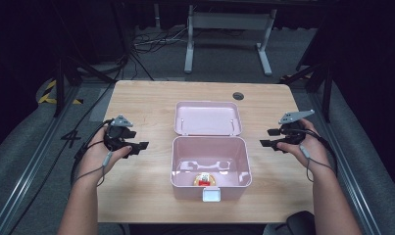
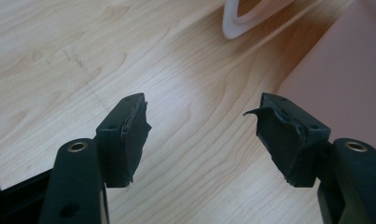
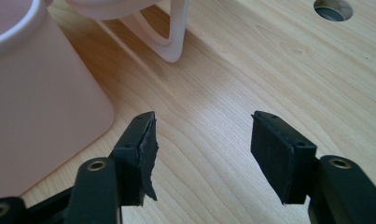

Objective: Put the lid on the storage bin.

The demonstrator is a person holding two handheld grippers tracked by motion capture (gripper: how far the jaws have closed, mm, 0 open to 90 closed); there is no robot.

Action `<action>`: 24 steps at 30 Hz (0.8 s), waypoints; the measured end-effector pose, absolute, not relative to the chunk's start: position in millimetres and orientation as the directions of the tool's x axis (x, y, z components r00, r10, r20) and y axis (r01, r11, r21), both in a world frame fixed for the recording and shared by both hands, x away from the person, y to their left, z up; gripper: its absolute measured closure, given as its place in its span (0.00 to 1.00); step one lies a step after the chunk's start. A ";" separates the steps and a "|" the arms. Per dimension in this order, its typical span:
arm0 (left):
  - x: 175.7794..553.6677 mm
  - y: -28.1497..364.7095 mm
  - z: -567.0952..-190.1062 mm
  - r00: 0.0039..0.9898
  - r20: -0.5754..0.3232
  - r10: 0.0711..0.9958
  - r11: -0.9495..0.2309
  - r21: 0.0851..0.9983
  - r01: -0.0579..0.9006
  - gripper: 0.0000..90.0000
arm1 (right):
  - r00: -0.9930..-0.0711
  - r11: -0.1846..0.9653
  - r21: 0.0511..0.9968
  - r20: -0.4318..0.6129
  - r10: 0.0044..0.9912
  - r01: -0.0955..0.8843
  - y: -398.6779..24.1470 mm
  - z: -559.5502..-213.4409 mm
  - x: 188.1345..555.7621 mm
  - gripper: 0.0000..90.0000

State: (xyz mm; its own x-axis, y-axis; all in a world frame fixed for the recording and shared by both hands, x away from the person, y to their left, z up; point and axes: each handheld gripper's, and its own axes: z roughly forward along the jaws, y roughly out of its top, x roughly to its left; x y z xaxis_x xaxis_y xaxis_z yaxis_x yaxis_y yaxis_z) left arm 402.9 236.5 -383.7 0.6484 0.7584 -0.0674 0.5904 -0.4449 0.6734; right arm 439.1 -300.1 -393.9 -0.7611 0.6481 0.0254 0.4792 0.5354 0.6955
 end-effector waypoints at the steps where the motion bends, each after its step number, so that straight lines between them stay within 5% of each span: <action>1: 403.4 235.1 -382.9 0.651 -0.070 0.756 -0.441 0.680 0.586 0.38 | -0.761 0.535 0.695 0.025 0.648 0.479 -300.1 -393.9 439.1 0.45; 24: 451.2 188.3 -319.2 0.738 -0.059 0.672 -0.446 0.764 0.467 0.35 | -0.769 0.519 0.734 0.007 0.640 0.438 -303.5 -399.2 418.2 0.44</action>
